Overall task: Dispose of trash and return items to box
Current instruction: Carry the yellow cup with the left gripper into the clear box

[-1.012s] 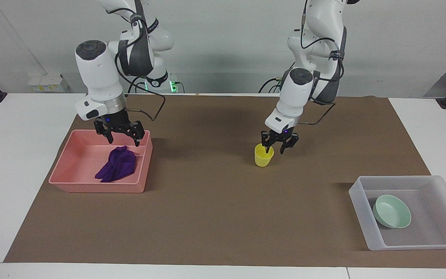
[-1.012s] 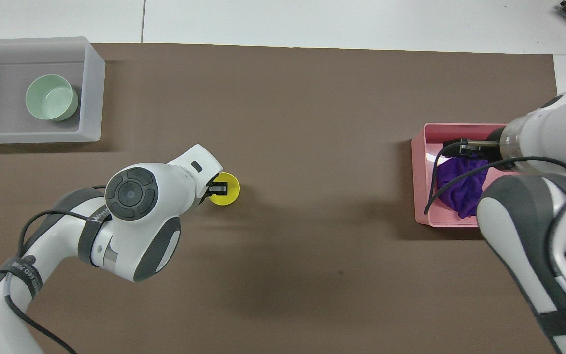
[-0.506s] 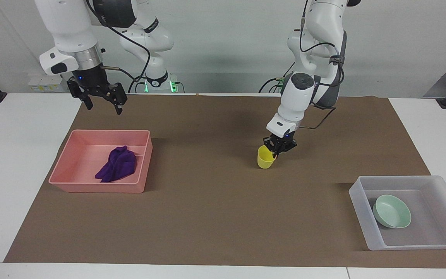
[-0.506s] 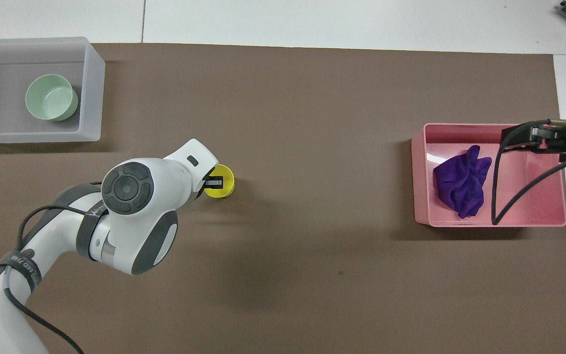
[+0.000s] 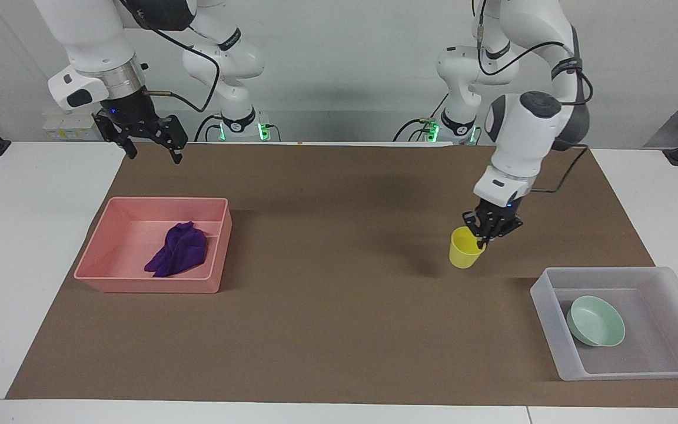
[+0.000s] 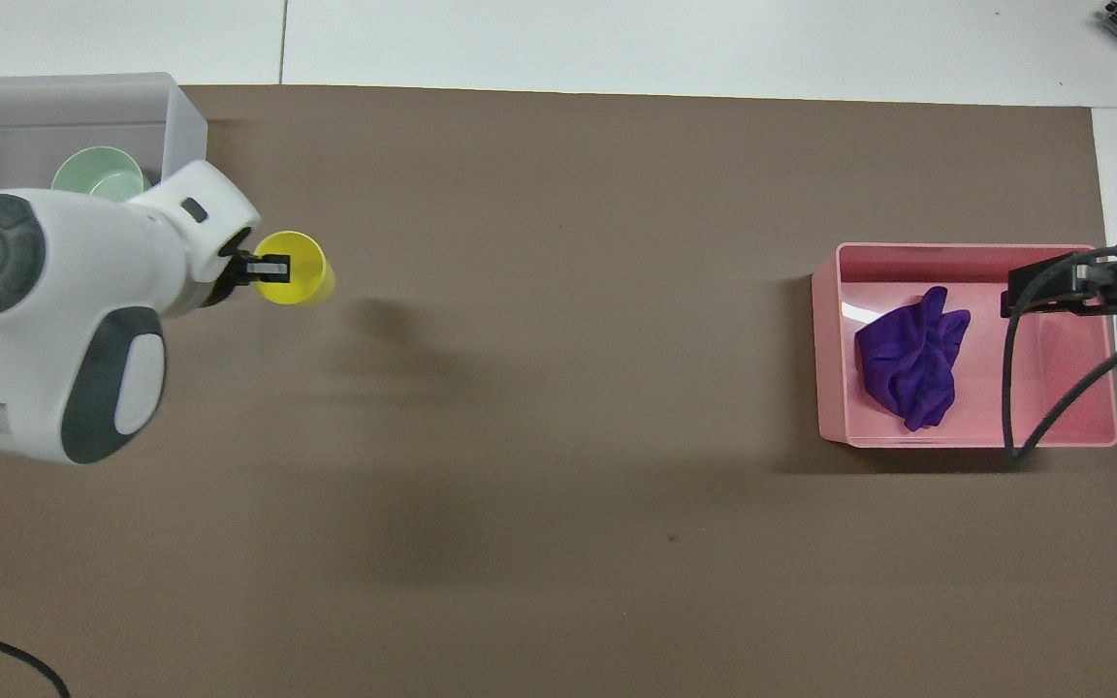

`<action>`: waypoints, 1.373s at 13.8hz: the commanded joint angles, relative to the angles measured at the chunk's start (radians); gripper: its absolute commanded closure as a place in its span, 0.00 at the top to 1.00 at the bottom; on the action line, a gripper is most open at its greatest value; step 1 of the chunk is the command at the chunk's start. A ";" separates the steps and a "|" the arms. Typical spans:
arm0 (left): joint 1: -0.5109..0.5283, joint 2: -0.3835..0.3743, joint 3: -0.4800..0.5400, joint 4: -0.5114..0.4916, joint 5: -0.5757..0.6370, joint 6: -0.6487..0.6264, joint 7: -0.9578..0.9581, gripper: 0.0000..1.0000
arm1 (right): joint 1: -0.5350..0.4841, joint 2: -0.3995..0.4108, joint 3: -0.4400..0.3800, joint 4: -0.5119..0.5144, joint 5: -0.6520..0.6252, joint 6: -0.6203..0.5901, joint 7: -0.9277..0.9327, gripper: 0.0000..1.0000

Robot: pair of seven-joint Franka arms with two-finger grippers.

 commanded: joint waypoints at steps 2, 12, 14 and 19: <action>0.140 0.124 -0.012 0.242 0.023 -0.120 0.133 0.00 | -0.005 0.004 0.005 0.040 -0.039 -0.032 -0.039 1.00; 0.322 0.425 -0.020 0.577 -0.018 -0.185 0.210 0.00 | -0.007 -0.011 0.010 0.008 -0.032 -0.037 -0.034 1.00; 0.348 0.466 -0.021 0.582 -0.018 -0.165 0.215 0.00 | -0.007 -0.011 0.010 0.006 -0.032 -0.035 -0.034 1.00; 0.349 0.482 -0.017 0.512 -0.045 -0.058 0.215 0.00 | -0.007 -0.014 0.010 0.000 -0.030 -0.035 -0.031 1.00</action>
